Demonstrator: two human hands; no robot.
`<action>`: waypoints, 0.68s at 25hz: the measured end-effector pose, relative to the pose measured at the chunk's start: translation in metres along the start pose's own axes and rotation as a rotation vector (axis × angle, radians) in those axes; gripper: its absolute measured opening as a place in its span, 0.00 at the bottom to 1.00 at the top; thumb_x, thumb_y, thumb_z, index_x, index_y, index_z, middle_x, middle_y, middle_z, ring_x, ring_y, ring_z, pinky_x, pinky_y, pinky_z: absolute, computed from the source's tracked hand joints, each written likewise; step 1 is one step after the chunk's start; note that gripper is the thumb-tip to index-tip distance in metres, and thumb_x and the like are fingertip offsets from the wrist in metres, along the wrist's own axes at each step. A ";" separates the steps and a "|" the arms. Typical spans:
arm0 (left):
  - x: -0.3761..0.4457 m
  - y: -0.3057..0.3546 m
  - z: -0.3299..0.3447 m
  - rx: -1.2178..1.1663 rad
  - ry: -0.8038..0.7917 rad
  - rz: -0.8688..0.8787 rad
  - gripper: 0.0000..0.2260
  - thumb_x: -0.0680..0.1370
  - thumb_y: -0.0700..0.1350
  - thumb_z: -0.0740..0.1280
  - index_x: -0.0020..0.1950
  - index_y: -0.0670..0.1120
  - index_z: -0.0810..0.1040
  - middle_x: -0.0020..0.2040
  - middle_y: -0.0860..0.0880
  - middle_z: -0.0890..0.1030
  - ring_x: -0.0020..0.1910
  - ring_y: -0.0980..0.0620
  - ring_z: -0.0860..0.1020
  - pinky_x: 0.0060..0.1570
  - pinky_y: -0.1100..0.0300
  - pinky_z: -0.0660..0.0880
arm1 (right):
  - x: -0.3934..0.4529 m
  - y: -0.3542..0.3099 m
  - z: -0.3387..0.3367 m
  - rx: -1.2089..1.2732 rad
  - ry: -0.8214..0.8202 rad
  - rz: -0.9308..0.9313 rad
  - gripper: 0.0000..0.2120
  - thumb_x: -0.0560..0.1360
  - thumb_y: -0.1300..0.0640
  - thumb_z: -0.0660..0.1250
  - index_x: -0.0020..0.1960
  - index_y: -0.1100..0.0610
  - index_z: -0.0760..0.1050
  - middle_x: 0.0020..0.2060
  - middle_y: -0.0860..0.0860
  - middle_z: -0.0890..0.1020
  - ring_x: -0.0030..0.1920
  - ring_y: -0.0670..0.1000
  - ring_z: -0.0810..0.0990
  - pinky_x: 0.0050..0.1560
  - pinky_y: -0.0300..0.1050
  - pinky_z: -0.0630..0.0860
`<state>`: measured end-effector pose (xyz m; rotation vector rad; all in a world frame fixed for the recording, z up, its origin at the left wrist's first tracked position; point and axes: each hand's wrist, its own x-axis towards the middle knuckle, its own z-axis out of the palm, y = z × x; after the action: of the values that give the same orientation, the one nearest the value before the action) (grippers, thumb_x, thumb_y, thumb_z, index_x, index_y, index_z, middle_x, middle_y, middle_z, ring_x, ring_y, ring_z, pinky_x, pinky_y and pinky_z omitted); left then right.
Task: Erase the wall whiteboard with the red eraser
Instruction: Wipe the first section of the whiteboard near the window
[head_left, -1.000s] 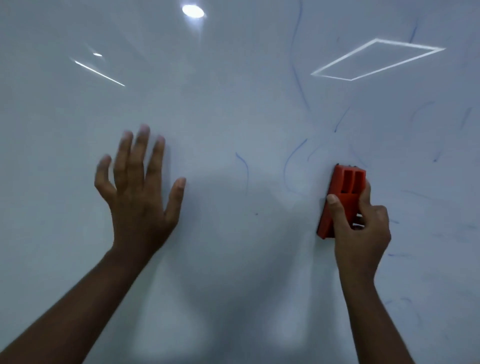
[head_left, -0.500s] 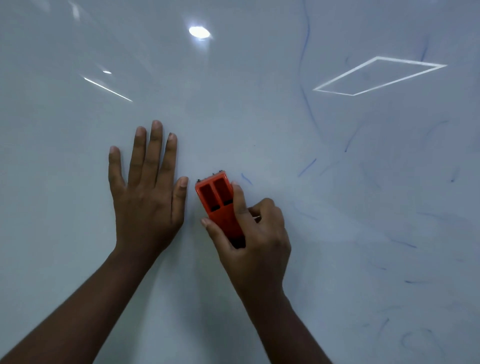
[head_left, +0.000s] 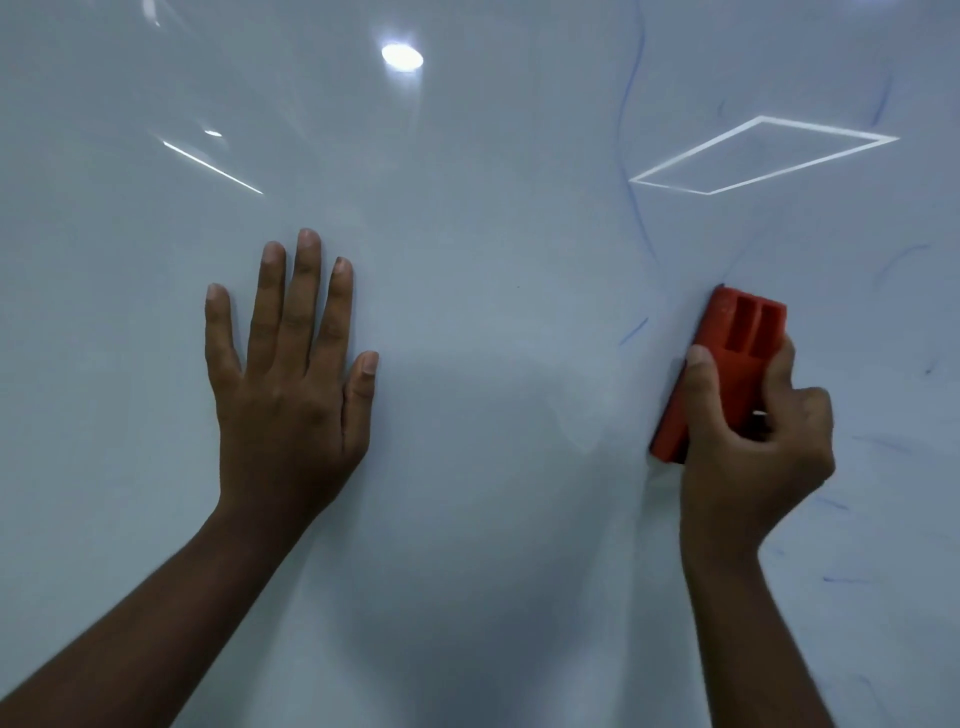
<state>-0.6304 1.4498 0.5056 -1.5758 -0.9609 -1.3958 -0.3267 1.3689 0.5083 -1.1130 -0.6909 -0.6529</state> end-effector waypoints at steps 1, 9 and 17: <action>0.000 0.001 0.000 -0.003 0.004 -0.003 0.27 0.89 0.49 0.54 0.86 0.41 0.56 0.86 0.40 0.54 0.86 0.39 0.53 0.83 0.35 0.46 | -0.007 -0.011 0.006 0.009 0.002 -0.024 0.29 0.75 0.40 0.74 0.71 0.55 0.78 0.41 0.57 0.73 0.37 0.47 0.71 0.42 0.47 0.74; 0.000 -0.001 0.001 0.005 -0.010 -0.003 0.28 0.88 0.49 0.54 0.86 0.41 0.54 0.86 0.40 0.53 0.86 0.41 0.51 0.83 0.35 0.47 | -0.120 -0.072 0.021 0.021 -0.380 -0.536 0.34 0.74 0.35 0.73 0.72 0.55 0.76 0.42 0.53 0.78 0.39 0.50 0.75 0.34 0.45 0.79; -0.001 -0.001 0.000 0.029 0.024 0.018 0.27 0.88 0.48 0.55 0.86 0.40 0.57 0.86 0.40 0.56 0.85 0.40 0.55 0.82 0.35 0.49 | 0.006 -0.054 0.017 -0.005 -0.240 -0.443 0.31 0.72 0.36 0.73 0.72 0.48 0.78 0.40 0.51 0.73 0.38 0.53 0.76 0.37 0.49 0.76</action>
<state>-0.6309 1.4503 0.5044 -1.5391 -0.9465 -1.3799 -0.3668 1.3678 0.5487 -1.0598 -1.1612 -0.9036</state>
